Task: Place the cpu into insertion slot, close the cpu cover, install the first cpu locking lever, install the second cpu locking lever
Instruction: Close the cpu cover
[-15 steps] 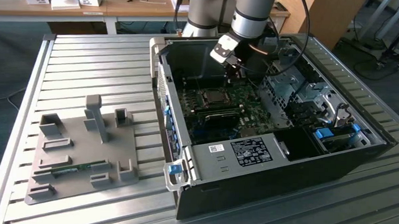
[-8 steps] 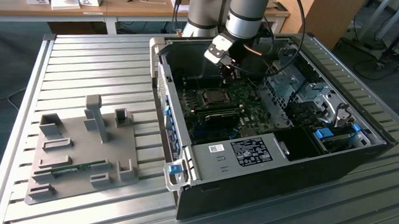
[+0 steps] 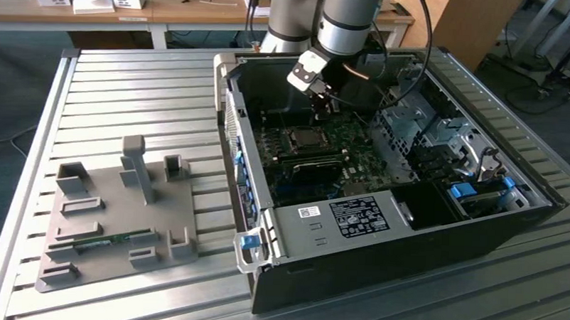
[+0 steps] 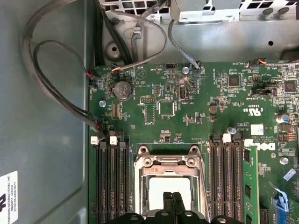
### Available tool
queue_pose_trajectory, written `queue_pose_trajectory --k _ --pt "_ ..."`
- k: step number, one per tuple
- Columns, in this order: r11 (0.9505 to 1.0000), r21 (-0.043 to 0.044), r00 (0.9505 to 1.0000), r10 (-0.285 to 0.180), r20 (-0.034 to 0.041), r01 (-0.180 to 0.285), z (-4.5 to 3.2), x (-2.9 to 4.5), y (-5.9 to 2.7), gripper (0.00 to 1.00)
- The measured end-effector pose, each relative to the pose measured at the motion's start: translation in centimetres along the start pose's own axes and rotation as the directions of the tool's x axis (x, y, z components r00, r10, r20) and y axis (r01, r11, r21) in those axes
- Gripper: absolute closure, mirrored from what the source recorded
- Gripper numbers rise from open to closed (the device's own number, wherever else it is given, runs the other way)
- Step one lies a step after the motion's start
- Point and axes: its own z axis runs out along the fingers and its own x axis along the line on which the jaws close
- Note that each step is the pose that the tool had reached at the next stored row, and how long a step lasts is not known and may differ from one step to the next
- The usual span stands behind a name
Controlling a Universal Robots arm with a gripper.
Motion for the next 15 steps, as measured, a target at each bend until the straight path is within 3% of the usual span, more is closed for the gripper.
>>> queue_pose_trajectory --k 15 --pt "1.0 0.0 1.0 0.0 -0.0001 0.0 0.01 -0.01 -0.33 0.89"
